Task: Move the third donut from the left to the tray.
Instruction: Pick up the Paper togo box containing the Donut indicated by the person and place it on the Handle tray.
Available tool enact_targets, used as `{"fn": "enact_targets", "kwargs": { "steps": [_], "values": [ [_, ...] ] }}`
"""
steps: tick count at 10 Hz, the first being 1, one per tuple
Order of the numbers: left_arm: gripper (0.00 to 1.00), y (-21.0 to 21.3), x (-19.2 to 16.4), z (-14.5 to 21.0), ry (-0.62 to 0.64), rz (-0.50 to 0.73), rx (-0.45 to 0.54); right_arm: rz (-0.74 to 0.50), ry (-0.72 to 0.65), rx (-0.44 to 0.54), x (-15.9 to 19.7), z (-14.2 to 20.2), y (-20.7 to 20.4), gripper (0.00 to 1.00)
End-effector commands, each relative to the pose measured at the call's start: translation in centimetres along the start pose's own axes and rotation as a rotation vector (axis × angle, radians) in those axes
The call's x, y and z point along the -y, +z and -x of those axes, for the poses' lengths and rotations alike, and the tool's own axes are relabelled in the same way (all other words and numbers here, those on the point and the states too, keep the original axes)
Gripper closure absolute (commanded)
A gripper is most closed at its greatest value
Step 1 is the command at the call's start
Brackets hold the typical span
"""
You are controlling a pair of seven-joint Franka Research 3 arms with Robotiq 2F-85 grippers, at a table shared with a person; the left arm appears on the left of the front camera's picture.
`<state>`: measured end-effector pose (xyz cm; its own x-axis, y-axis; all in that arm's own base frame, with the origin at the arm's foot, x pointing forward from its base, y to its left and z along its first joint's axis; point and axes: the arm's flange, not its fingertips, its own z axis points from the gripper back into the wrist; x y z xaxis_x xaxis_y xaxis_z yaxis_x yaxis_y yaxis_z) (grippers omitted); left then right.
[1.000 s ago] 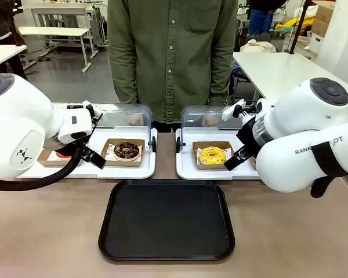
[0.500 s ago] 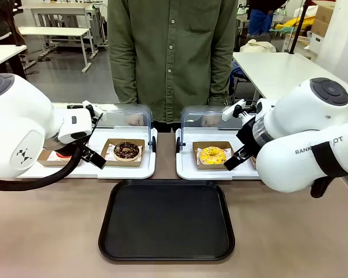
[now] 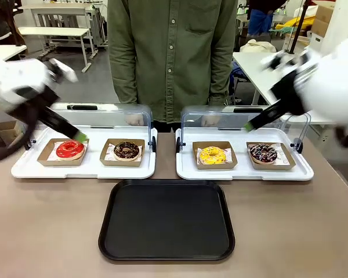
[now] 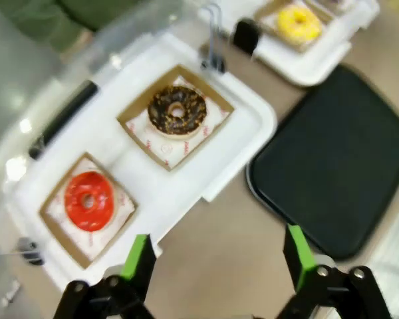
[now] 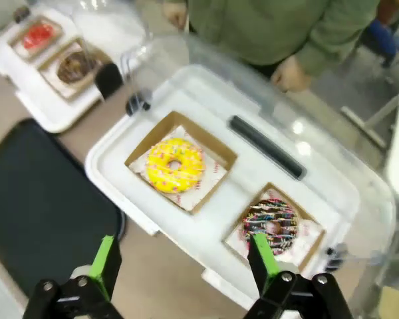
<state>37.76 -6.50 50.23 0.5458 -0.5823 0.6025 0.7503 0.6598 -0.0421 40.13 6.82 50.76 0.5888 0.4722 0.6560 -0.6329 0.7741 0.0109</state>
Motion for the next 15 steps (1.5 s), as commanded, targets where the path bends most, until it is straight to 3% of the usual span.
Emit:
{"fn": "enact_targets", "kwargs": {
  "steps": [1,3,7,10,13,14,15],
  "values": [
    [0.00,4.5,-7.4,1.6,-0.105,0.166,-0.011,-0.124,0.028,0.013,7.5,1.4,2.9,0.00],
    [0.00,8.4,-12.7,4.7,-0.234,0.316,0.066,-0.263,0.037,0.105,14.1,5.5,6.0,0.00],
    [0.00,12.0,-17.8,11.1,-0.339,0.330,0.322,-0.405,0.023,0.327,20.9,15.6,10.1,0.00],
    [0.00,8.2,-18.0,12.7,-0.381,0.306,0.434,-0.446,-0.054,0.420,22.4,19.9,9.2,0.00],
    [0.00,5.1,-17.4,15.3,-0.337,0.311,0.518,-0.431,-0.058,0.446,22.6,20.8,9.3,0.00],
    [0.00,5.1,-17.3,15.0,-0.327,0.308,0.525,-0.391,-0.098,0.450,22.9,20.5,9.2,0.00],
    [0.00,4.8,-17.9,14.9,-0.321,0.308,0.470,-0.447,-0.095,0.436,22.0,21.8,8.5,0.00]
  ]
}}
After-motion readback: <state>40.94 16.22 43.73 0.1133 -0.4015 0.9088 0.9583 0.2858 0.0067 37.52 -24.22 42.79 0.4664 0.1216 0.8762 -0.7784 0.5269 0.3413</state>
